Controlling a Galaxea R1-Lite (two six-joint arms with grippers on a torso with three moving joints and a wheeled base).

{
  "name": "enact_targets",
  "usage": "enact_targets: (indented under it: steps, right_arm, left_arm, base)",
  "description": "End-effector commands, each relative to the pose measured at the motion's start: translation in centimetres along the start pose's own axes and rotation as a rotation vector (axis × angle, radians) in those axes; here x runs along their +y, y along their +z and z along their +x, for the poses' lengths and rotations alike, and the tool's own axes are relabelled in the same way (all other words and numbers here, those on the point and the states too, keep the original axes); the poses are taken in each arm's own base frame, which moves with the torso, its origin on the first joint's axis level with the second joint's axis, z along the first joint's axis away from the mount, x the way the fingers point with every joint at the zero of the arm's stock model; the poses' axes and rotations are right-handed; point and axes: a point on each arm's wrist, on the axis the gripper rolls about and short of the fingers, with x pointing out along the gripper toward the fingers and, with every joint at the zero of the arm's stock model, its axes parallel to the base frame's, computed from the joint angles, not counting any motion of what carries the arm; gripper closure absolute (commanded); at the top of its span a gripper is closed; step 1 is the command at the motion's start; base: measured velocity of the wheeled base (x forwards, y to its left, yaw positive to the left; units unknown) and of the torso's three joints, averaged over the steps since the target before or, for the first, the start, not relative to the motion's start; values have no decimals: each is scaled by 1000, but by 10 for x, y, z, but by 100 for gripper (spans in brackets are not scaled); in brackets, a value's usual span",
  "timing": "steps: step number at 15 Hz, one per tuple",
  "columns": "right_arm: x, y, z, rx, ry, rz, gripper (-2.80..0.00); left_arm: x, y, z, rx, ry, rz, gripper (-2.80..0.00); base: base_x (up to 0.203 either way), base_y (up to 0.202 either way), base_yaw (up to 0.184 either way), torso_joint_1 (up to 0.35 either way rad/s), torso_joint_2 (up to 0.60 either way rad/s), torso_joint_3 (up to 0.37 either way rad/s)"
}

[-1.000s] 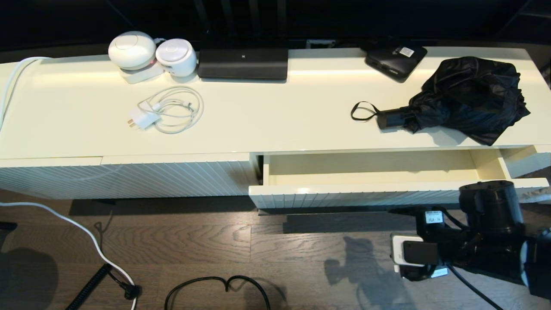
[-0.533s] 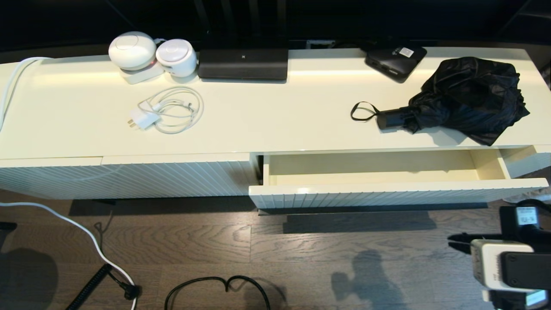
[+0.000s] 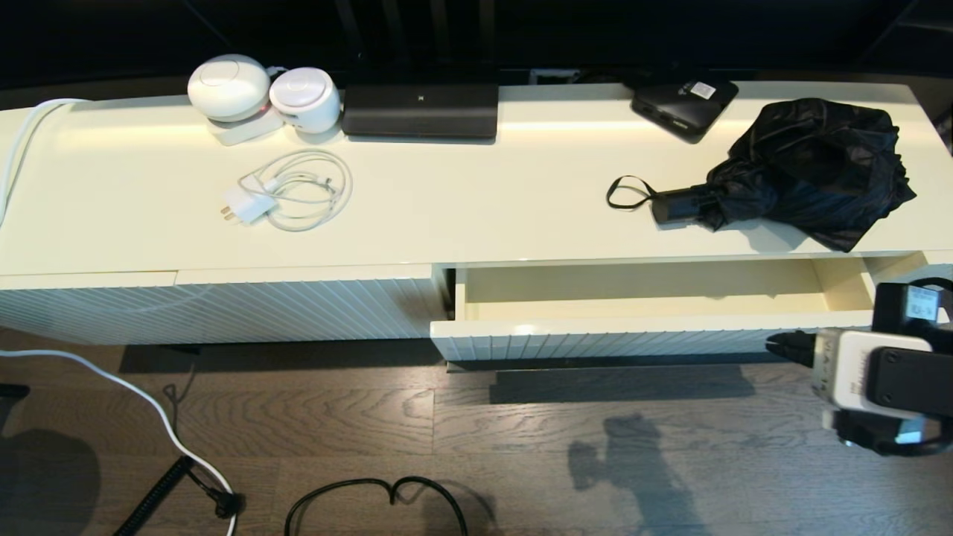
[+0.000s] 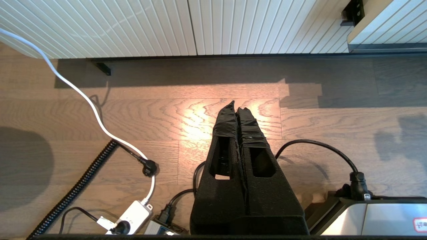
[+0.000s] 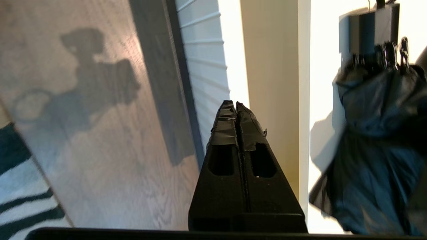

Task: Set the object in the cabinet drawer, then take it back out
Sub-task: Open the drawer

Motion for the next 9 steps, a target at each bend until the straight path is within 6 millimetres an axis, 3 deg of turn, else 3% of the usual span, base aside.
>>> enact_targets:
  steps: [1,5,9]
  right_arm:
    - [1,1,44,18,40,-3,0]
    - [-8,5,89,-23,-73,1,0]
    - [-17,2,102,-9,-107,-3,0]
  left_arm:
    - [0,0,0,-4,0,-1,0]
    - [0,0,0,-3,0,-1,0]
    - [0,0,0,-2,0,-1,0]
  base:
    - [0,0,0,0,0,0]
    - [0,0,0,0,0,0]
    - [0,0,0,0,0,0]
